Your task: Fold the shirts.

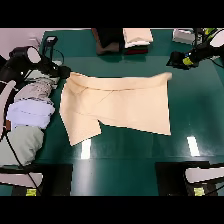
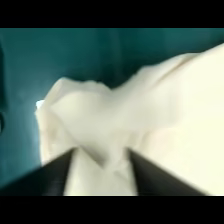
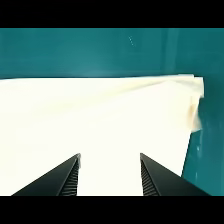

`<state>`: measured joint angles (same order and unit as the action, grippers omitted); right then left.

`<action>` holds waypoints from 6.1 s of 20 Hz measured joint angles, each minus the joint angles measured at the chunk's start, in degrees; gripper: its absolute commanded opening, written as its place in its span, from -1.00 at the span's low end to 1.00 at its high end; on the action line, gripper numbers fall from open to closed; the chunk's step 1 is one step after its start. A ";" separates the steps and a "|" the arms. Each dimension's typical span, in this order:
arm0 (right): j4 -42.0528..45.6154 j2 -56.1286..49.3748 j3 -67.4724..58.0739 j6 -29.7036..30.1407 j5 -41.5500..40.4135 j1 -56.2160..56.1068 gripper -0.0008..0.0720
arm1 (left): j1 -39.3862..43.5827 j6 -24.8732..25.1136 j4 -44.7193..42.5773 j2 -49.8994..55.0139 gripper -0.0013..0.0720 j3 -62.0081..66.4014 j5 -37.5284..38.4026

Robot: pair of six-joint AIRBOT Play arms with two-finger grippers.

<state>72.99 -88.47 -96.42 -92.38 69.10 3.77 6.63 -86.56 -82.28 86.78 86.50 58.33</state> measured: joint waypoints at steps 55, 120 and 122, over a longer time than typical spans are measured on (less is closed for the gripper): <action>3.21 38.03 29.53 -4.00 -1.38 -4.46 -0.93 | -3.65 -2.73 4.07 -26.91 -0.89 -9.03 3.85; 8.55 28.70 55.95 -1.36 8.41 7.41 0.59 | -5.75 -2.75 6.78 -30.88 0.04 -42.27 10.19; 6.78 30.47 59.91 -1.03 7.32 7.32 0.59 | -5.75 -3.48 6.80 -33.18 0.04 -44.52 10.10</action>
<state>79.77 -58.00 -36.51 -93.41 76.42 11.09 0.89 -90.04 -75.48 53.60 41.98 68.42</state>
